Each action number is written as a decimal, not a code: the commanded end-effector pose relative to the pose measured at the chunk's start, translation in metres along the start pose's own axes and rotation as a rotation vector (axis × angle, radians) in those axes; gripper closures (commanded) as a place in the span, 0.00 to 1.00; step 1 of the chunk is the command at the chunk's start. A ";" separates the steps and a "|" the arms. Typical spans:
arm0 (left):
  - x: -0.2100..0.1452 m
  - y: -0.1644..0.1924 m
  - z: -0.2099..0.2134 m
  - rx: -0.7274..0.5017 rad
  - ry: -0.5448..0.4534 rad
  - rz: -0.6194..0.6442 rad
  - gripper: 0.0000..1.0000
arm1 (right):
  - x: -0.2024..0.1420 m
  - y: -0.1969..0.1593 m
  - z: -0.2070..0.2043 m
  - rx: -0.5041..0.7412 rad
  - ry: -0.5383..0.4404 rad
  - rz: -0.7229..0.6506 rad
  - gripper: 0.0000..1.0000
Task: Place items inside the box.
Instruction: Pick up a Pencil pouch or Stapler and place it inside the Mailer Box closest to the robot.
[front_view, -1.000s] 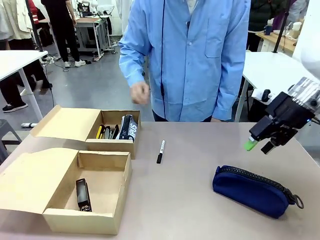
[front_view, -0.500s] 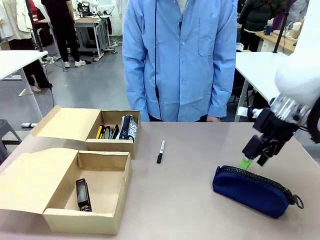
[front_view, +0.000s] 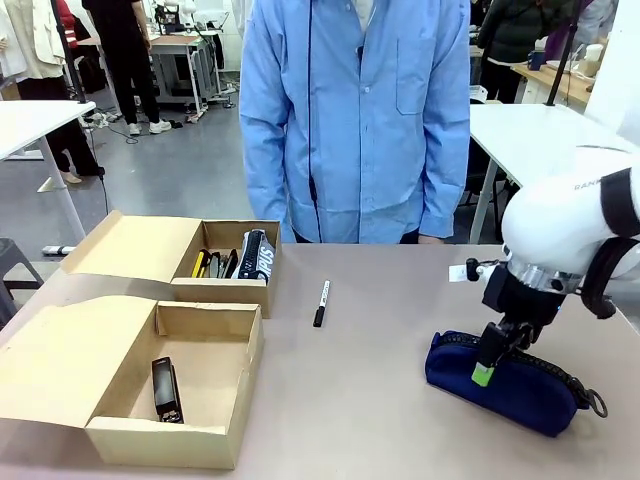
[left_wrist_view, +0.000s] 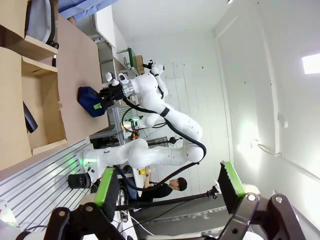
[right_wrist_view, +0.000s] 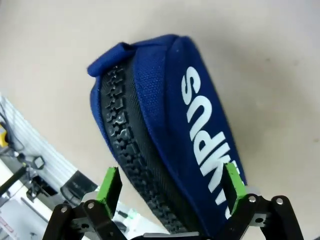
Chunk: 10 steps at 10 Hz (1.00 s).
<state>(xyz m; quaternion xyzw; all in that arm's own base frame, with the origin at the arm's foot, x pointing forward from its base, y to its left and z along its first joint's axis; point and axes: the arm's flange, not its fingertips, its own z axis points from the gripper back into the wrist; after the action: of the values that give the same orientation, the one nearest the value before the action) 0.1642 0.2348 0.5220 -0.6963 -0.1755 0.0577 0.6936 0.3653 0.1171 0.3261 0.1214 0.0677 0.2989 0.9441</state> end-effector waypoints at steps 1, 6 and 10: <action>0.000 -0.003 0.000 -0.013 -0.004 -0.019 0.00 | -0.003 -0.001 -0.002 -0.022 -0.002 0.008 0.00; 0.000 -0.003 0.000 -0.013 -0.004 -0.019 0.00 | 0.000 0.001 -0.005 -0.022 0.050 0.005 0.59; 0.000 -0.003 0.000 -0.013 -0.004 -0.019 0.00 | -0.002 0.001 -0.007 -0.017 0.075 0.011 1.00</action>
<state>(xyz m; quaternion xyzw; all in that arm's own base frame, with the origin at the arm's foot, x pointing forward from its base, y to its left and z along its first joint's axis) 0.1642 0.2348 0.5221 -0.6963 -0.1756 0.0576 0.6936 0.3618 0.1168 0.3202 0.1150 0.0877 0.3073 0.9406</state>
